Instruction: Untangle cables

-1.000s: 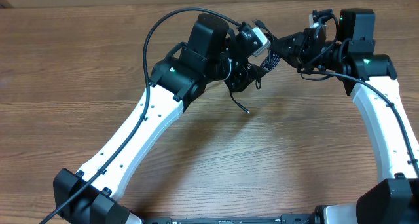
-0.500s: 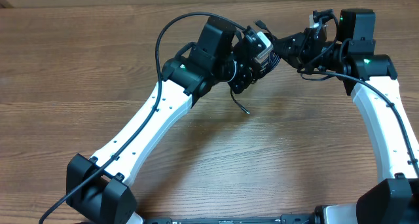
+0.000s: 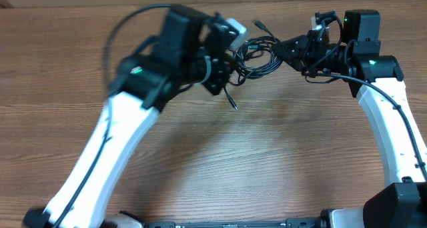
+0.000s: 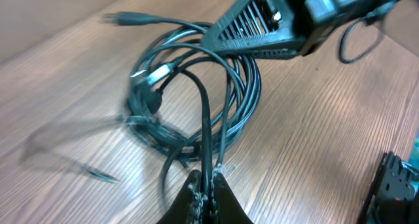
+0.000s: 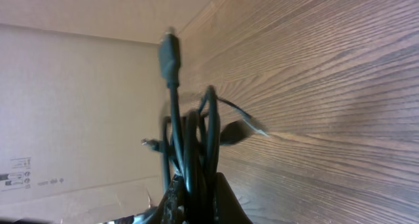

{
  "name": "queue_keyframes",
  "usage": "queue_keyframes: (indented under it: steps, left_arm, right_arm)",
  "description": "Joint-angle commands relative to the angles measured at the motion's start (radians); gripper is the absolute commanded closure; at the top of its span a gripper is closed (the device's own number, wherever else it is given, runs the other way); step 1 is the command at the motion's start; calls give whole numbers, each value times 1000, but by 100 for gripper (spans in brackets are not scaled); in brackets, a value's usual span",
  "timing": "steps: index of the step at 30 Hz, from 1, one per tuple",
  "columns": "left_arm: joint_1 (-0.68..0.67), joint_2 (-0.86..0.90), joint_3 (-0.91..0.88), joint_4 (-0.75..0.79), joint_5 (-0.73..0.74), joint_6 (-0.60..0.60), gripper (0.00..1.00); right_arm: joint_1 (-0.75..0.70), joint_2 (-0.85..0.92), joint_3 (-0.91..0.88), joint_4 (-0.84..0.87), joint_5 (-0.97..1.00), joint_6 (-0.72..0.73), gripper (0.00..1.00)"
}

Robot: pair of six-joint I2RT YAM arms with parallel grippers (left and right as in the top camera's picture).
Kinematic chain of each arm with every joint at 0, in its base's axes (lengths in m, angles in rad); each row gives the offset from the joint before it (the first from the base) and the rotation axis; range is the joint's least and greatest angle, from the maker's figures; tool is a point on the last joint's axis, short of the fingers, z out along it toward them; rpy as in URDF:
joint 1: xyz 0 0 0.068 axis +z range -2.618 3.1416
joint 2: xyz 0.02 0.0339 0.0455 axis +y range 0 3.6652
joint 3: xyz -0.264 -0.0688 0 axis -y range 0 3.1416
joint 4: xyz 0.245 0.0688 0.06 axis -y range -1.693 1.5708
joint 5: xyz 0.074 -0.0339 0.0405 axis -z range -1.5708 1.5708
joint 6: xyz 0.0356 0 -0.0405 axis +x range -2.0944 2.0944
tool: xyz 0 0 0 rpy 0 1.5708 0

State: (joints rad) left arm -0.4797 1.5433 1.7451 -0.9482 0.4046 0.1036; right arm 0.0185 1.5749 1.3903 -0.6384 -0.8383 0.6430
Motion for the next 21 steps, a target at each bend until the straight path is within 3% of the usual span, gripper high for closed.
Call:
queue_keyframes:
  steps: [1,10,15,21]
  left_arm:
    - [24,-91,38,-64,-51,-30,96]
    - [28,-112,38,-233,-175,-44,96]
    - [28,-138,38,-418,-429,-159,96]
    - [28,-249,38,-461,-462,-206,96]
  right_arm:
    - [-8,-21,18,8,61,-23,96]
    - [-8,-21,18,7,79,-23,96]
    - [-8,-21,18,-1,169,-24,96]
    - [-8,-21,18,-2,288,-24,96]
